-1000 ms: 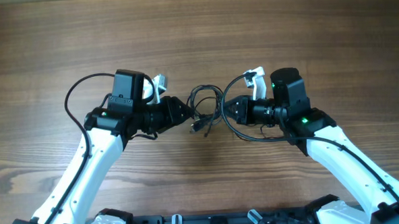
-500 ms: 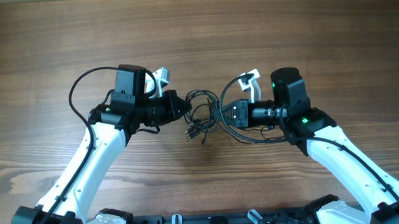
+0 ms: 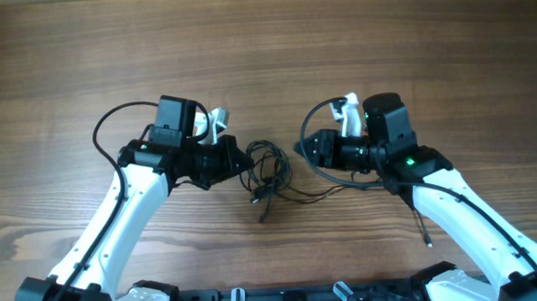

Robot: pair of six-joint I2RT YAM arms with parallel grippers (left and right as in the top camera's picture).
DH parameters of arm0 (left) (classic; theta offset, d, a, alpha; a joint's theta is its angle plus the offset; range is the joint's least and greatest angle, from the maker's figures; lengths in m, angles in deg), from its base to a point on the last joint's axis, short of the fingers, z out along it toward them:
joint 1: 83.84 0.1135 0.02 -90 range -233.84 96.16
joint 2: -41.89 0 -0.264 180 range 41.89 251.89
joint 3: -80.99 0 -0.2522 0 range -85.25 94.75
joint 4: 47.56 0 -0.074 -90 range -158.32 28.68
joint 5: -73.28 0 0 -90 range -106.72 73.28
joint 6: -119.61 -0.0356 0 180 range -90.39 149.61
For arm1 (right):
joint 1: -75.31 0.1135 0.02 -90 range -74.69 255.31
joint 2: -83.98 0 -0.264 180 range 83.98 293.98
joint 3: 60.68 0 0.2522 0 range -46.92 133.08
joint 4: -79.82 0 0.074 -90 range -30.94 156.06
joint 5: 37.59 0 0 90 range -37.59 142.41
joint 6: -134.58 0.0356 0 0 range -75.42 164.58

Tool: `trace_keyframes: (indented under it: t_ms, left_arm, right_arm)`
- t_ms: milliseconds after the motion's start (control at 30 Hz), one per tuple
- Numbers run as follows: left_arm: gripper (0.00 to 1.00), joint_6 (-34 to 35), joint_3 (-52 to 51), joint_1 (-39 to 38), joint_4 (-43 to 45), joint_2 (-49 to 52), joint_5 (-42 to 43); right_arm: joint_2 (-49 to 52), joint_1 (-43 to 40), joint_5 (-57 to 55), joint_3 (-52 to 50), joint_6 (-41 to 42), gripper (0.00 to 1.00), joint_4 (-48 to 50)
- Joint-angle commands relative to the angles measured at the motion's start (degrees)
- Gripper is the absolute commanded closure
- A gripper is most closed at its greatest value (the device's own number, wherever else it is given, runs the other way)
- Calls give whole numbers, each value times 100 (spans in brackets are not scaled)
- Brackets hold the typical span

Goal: Untangle cables

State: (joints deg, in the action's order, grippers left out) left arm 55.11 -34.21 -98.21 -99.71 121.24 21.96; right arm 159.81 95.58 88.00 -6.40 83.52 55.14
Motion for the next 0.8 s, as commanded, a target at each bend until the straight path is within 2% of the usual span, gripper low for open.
trace_keyframes:
  t_ms: [0, 67, 200, 333, 400, 500, 567, 667, 767]
  left_arm:
    - [96, -282, 28, 116, 321, 52, 608]
    - [96, -275, 28, 116, 658, 52, 1086]
    - [96, -160, 28, 116, 890, 52, 1622]
    - [96, 120, 28, 116, 1073, 52, 1884]
    - [96, 243, 28, 116, 1147, 52, 1897]
    - [96, 455, 28, 116, 1163, 55, 1891]
    - [96, 636, 28, 114, 1167, 55, 1888]
    - [96, 1486, 28, 114, 1233, 55, 2037]
    - [96, 2050, 28, 116, 2009, 55, 2870]
  right_arm:
    - [37, 2, -1165, 13, 271, 56, -258]
    - [48, 2, -1167, 13, 160, 56, -442]
    - [48, 2, -1097, 9, 173, 71, -525]
    - [227, 2, -970, 9, 216, 72, -487]
    - [463, 4, -341, 9, 160, 72, -146]
    - [828, 7, 1270, 9, 160, 71, 1128]
    - [944, 50, 1851, 9, 173, 62, 1773]
    - [973, 225, 1746, 9, 157, 55, 2186]
    - [975, 345, 1123, 9, 2, 55, 2157]
